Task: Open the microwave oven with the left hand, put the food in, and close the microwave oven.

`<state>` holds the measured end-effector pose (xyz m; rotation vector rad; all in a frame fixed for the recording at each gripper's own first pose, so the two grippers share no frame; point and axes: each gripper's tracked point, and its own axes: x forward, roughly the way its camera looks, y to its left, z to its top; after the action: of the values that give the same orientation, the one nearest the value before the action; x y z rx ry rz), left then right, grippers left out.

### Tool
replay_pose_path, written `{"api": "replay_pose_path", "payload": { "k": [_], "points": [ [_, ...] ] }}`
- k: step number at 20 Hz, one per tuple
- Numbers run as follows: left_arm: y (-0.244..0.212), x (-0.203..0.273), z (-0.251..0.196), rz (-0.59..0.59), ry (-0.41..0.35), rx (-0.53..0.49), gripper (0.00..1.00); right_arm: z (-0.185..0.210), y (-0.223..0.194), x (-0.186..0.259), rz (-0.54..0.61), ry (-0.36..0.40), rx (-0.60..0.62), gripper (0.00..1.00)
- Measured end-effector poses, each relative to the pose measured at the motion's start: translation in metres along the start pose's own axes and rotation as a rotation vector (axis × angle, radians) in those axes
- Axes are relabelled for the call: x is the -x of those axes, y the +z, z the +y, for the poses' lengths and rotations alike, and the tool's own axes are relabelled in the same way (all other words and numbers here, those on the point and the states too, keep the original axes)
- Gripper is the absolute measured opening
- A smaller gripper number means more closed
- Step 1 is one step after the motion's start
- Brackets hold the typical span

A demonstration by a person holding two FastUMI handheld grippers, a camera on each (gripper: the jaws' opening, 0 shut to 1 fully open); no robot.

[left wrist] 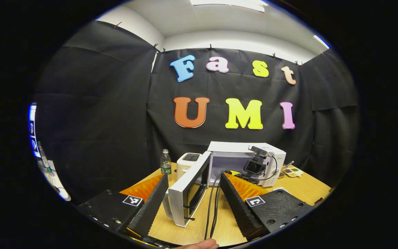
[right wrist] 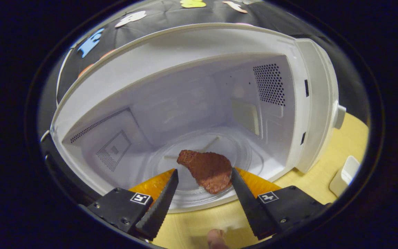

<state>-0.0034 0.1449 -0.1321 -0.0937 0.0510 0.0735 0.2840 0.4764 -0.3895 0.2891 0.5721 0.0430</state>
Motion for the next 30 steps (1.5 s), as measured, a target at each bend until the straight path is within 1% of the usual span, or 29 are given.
{"api": "replay_pose_path", "payload": {
  "k": [2,3,6,8,10,15,16,19,22,23,24,25,26,27,28,29,30],
  "points": [
    [0.001,0.006,0.012,-0.011,0.036,0.009,0.92,0.006,-0.006,0.004,0.040,0.036,0.072,0.98],
    [0.000,0.009,0.014,-0.015,0.037,0.017,0.92,0.008,-0.007,0.009,0.045,0.056,0.095,0.98],
    [-0.001,0.012,0.027,-0.018,0.057,0.044,0.92,0.005,0.005,0.037,-0.001,0.103,0.125,0.98],
    [-0.001,0.011,0.042,-0.028,0.078,0.040,0.92,0.004,0.011,0.066,-0.015,0.163,0.137,0.99],
    [-0.003,0.010,0.053,-0.027,0.084,0.037,0.92,-0.002,0.018,0.102,-0.040,0.218,0.159,0.98],
    [-0.008,0.007,0.066,-0.025,0.080,0.013,0.92,-0.043,0.030,0.209,-0.157,0.296,0.252,0.99],
    [-0.010,0.007,0.068,-0.021,0.077,0.006,0.92,-0.052,0.032,0.232,-0.175,0.305,0.282,0.90],
    [-0.009,0.007,0.070,-0.020,0.075,-0.001,0.92,-0.075,0.045,0.300,-0.259,0.335,0.349,0.90],
    [0.000,0.010,0.074,-0.055,0.064,-0.002,0.91,-0.101,0.048,0.359,-0.281,0.376,0.392,0.91],
    [0.002,0.011,0.075,-0.057,0.056,0.005,0.87,-0.110,0.051,0.377,-0.292,0.391,0.408,0.99],
    [0.002,0.008,0.079,-0.066,0.059,0.010,0.84,-0.121,0.056,0.393,-0.305,0.391,0.421,0.91],
    [0.002,0.008,0.081,-0.065,0.052,0.013,0.65,-0.135,0.062,0.407,-0.322,0.387,0.423,0.91],
    [0.002,0.007,0.085,-0.073,0.059,0.010,0.73,-0.146,0.069,0.419,-0.339,0.384,0.419,0.91],
    [0.002,0.006,0.089,-0.078,0.065,0.005,0.53,-0.157,0.072,0.429,-0.347,0.383,0.415,0.92],
    [0.000,0.003,0.095,-0.083,0.077,0.004,0.51,-0.165,0.075,0.439,-0.354,0.391,0.414,0.99],
    [-0.004,0.000,0.102,-0.076,0.093,0.003,0.55,-0.174,0.079,0.449,-0.366,0.401,0.416,0.99],
    [-0.013,-0.005,0.104,-0.058,0.100,0.005,0.40,-0.185,0.081,0.456,-0.367,0.400,0.413,0.99]
  ]
}}
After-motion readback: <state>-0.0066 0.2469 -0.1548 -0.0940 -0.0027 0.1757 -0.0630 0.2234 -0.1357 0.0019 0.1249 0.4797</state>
